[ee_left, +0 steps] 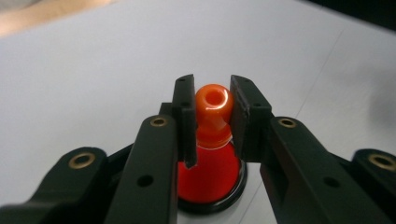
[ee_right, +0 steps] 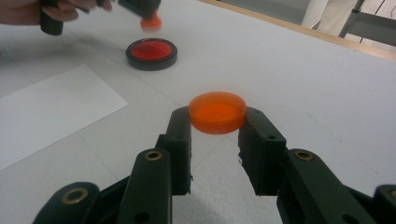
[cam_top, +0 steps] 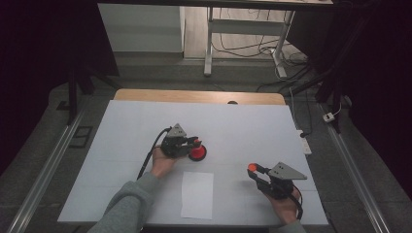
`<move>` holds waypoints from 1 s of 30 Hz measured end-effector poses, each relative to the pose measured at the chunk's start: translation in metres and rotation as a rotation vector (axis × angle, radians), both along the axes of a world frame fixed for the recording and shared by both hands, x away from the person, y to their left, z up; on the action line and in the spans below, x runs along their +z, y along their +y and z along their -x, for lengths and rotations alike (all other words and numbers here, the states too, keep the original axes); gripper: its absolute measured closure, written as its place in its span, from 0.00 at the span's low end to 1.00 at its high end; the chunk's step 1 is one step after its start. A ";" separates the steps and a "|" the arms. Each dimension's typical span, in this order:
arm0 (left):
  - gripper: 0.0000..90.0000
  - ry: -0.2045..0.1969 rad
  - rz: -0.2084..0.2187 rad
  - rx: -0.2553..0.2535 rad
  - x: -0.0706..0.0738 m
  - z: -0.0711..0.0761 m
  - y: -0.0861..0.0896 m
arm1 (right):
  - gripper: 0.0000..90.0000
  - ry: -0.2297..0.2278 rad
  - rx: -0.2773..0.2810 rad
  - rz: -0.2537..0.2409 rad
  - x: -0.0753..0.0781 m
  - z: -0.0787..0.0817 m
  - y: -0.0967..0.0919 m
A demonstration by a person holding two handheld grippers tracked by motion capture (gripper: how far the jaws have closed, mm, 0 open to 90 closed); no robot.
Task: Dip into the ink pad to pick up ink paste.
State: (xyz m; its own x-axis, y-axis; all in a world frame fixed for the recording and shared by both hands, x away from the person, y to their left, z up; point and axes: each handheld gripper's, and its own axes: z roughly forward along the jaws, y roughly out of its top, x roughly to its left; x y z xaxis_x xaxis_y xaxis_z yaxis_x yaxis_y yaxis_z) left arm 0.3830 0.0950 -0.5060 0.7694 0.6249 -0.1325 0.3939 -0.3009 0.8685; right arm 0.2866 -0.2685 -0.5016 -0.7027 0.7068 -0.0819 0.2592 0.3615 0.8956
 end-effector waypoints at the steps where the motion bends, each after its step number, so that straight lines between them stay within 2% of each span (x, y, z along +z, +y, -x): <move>1: 0.81 -0.003 0.006 -0.004 0.003 0.001 0.000 | 0.72 0.000 0.000 0.000 0.000 0.000 0.000; 5: 0.81 -0.001 0.005 -0.015 0.005 0.003 -0.001 | 0.72 -0.002 0.000 0.001 0.000 0.001 0.001; 11: 0.81 0.032 -0.025 -0.024 -0.003 0.000 -0.004 | 0.72 -0.001 0.000 0.002 0.000 0.000 0.000; 22: 0.81 0.054 -0.074 -0.016 -0.015 -0.003 -0.007 | 0.72 -0.002 0.004 0.004 0.000 0.000 0.001; 30: 0.81 0.051 -0.084 -0.013 -0.018 -0.004 -0.009 | 0.72 -0.002 0.005 0.007 0.000 0.000 0.000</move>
State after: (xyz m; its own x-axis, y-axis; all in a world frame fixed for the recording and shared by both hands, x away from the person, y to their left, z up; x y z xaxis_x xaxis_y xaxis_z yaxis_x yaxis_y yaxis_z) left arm 0.3868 0.0864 -0.5235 0.7711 0.6255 -0.1190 0.4324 -0.3773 0.8189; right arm 0.2869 -0.2682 -0.5018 -0.7063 0.7024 -0.0884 0.2557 0.3695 0.8933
